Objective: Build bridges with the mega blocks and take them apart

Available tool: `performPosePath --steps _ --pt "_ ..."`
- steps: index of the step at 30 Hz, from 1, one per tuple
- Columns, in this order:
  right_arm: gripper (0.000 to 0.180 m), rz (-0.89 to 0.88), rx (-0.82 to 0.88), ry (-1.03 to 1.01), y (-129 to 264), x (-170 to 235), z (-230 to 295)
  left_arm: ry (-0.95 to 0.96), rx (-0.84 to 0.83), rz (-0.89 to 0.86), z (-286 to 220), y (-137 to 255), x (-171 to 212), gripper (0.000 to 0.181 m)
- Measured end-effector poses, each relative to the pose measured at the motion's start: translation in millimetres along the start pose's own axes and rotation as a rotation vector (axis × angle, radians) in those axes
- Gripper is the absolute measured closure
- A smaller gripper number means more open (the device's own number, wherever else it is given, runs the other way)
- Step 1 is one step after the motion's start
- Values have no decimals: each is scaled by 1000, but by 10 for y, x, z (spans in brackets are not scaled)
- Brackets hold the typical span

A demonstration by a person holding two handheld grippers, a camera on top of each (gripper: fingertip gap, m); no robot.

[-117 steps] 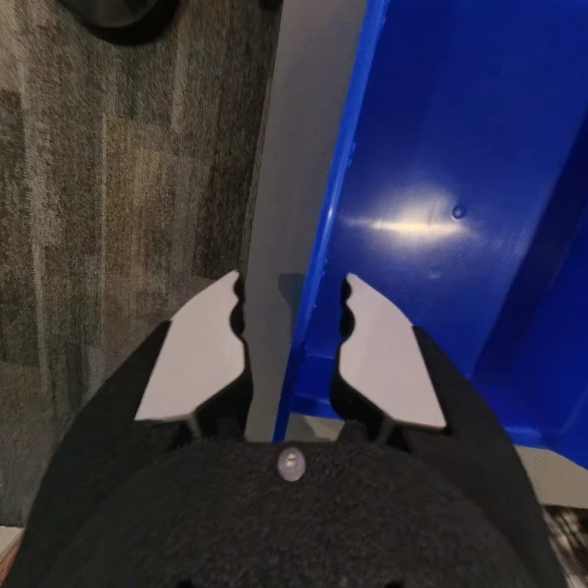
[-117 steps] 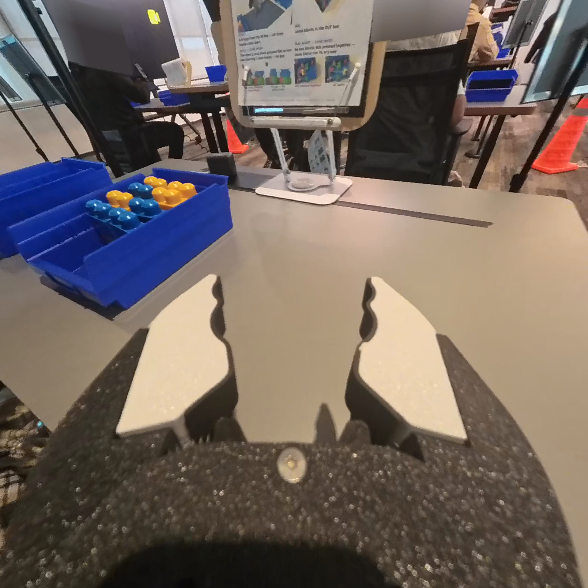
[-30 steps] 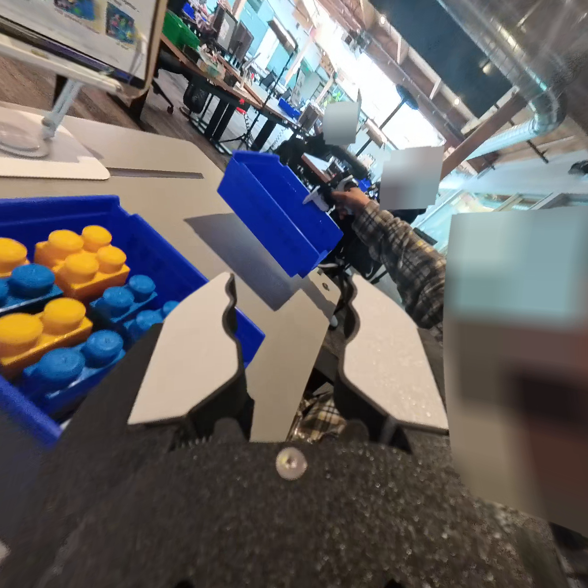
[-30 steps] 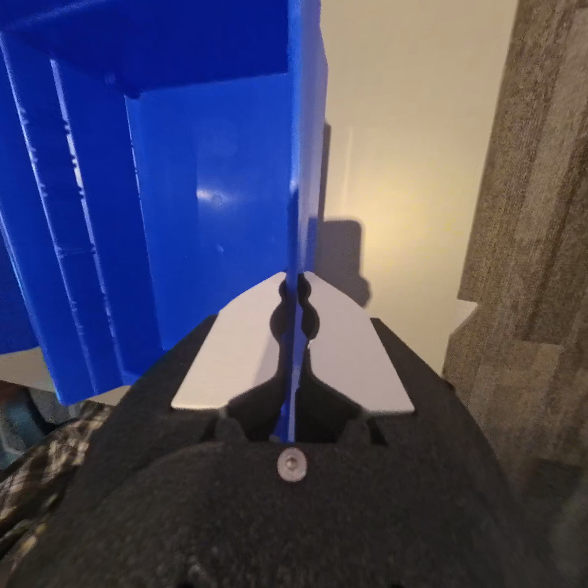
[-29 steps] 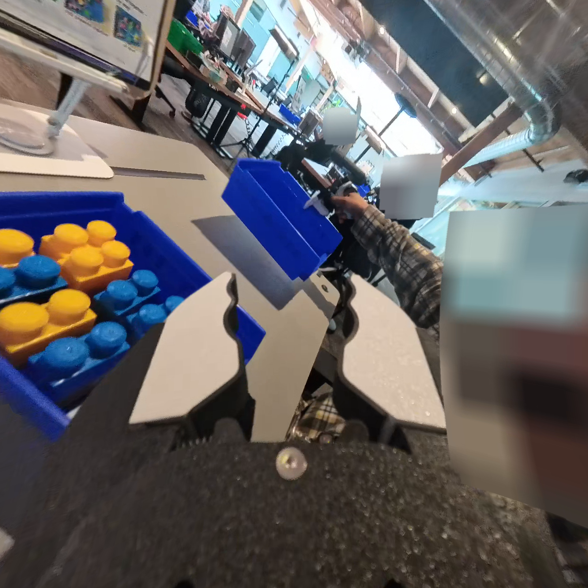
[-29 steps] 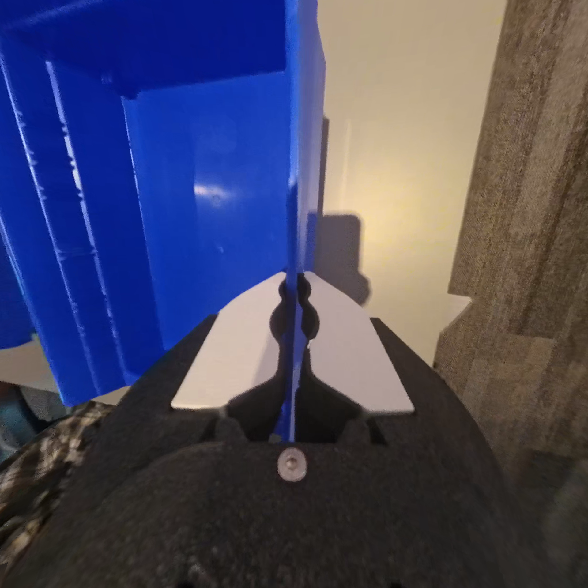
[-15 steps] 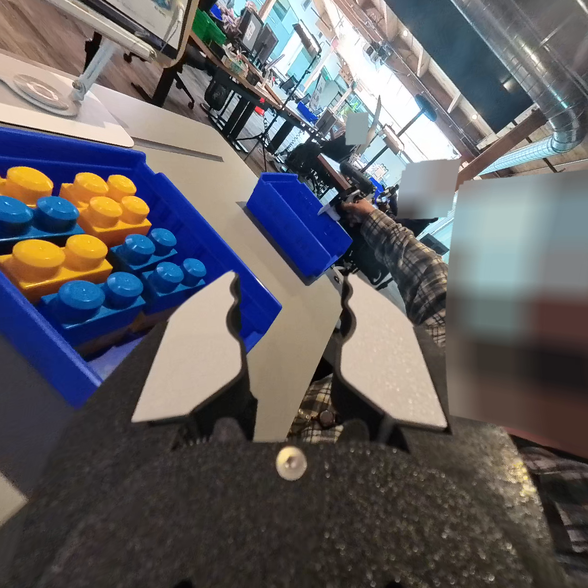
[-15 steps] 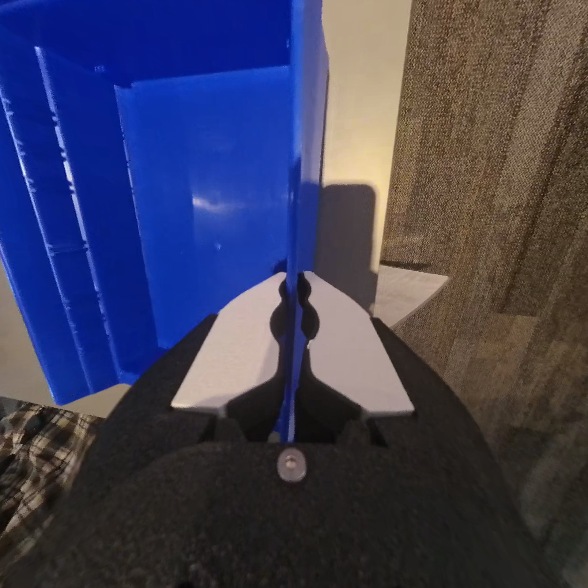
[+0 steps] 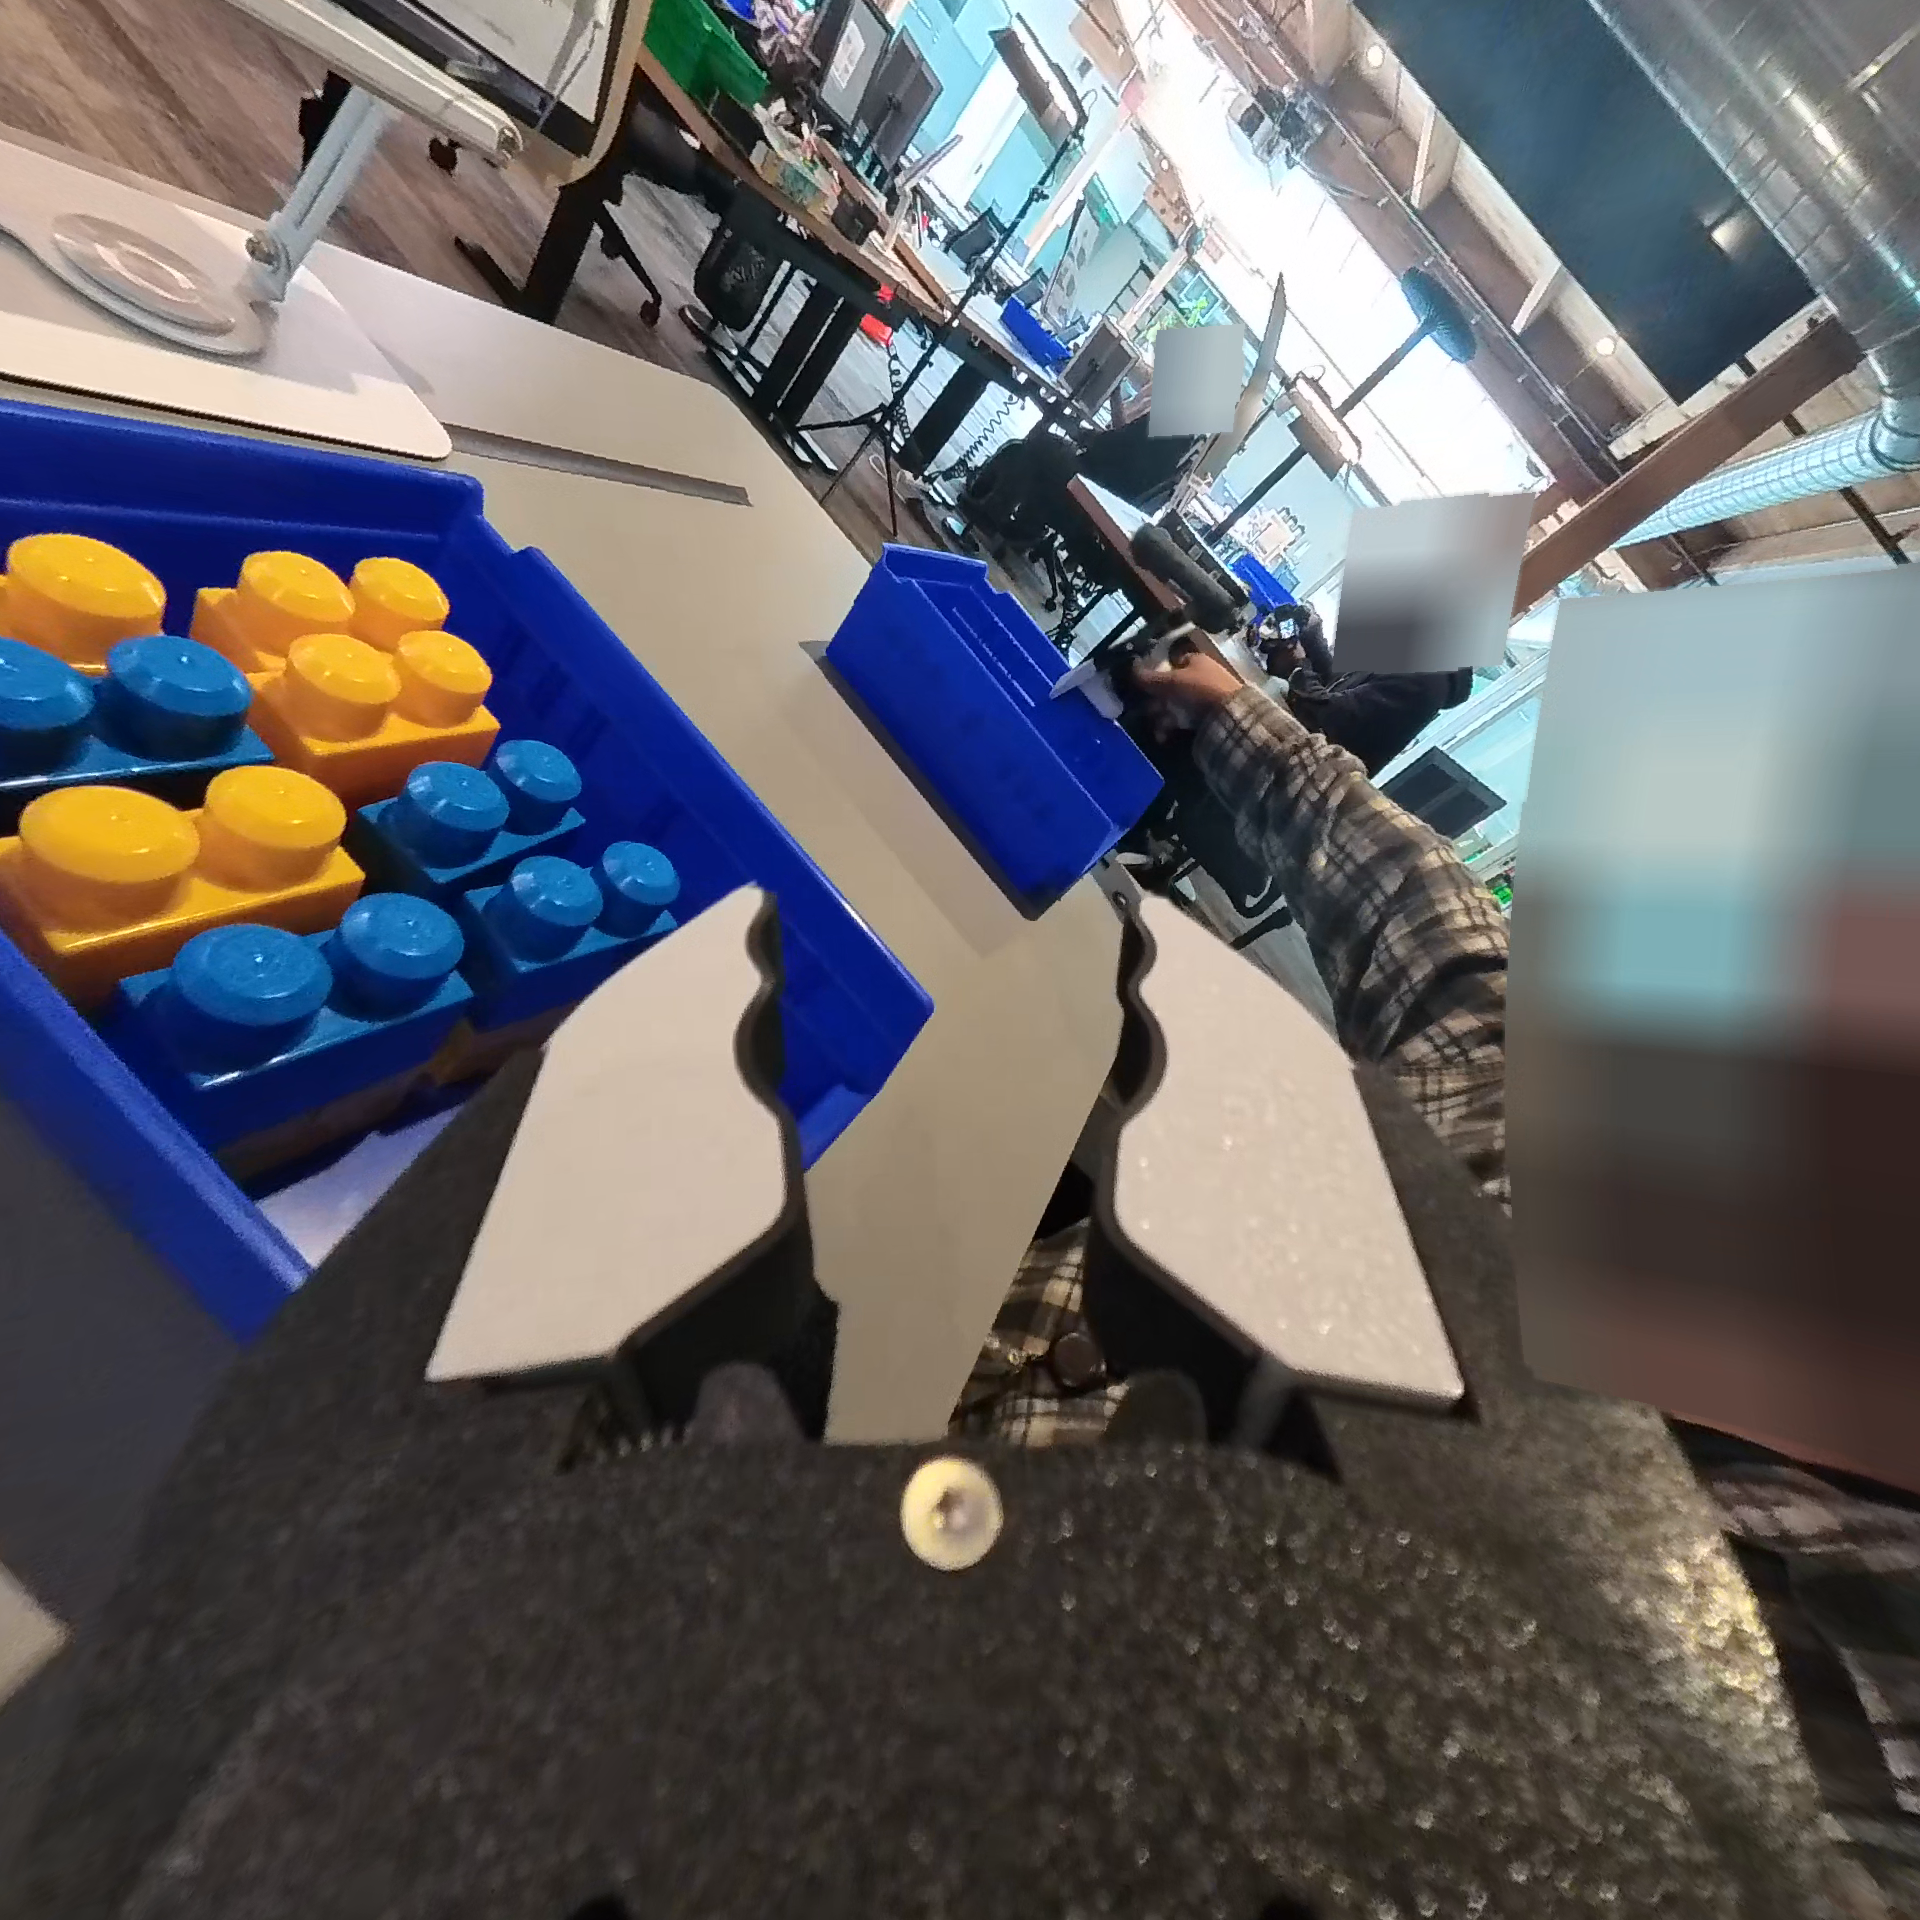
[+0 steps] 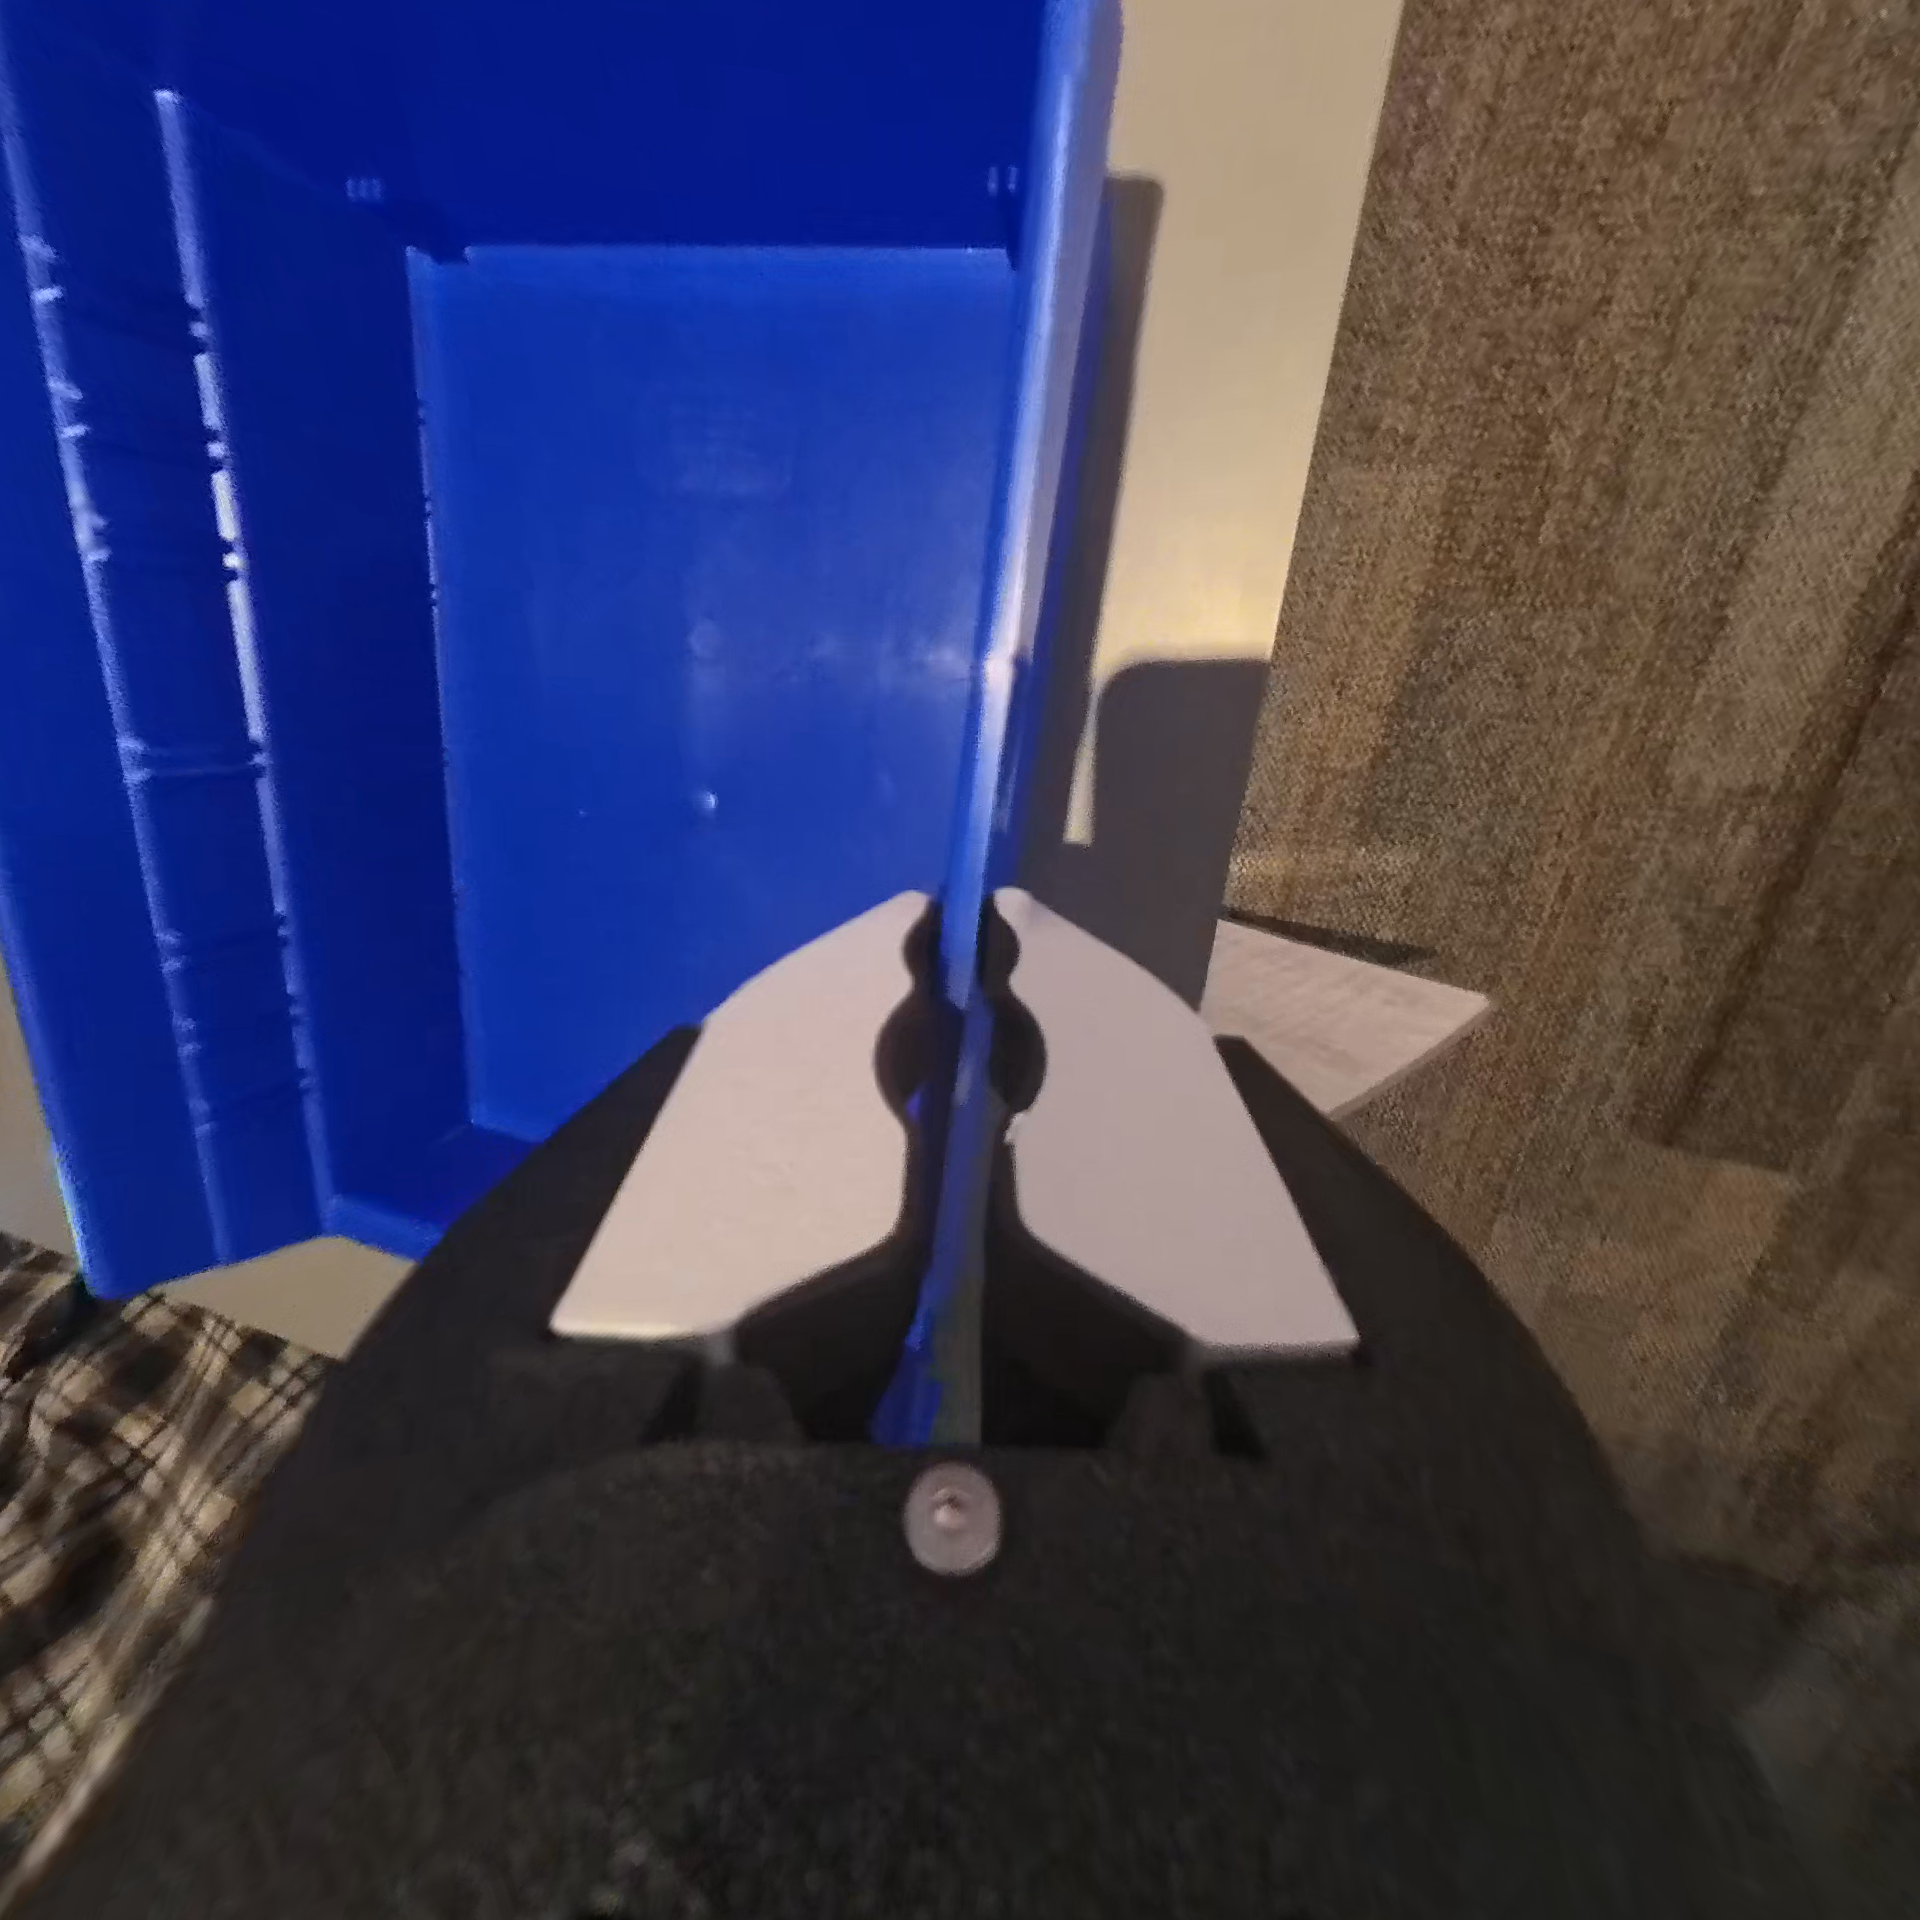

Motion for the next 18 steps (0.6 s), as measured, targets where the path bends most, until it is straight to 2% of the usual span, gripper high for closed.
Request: performPosePath --steps 2,5,6,9,13,15,18 --pt "144 -60 -37 32 103 -67 48 -3 -22 -6 34 19 -13 116" --pt "128 -250 29 140 531 -317 118 -12 -122 -2 179 71 -55 109" --pt "124 -348 65 187 737 -422 206 -17 -172 4 249 93 -70 105" --pt "95 -702 188 347 1425 -658 704 -67 -369 22 501 183 -139 95" --pt "85 -1182 279 574 2121 -594 1723 -84 -527 42 764 218 -225 89" --pt "85 -1323 285 651 2238 -454 2187 -63 -575 69 915 191 -209 87" --pt "70 -1331 224 666 2051 -291 2668 -4 -623 146 1132 123 -87 84"
Point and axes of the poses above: each gripper's, where its closed fingertips meet, y back along the fingers, x out of its underside, z = x × y across the jaws, the point moved 1 cm from there along y, back along the fingers, and after that the axes turned 10 degrees about y, right-handed, at the moved point
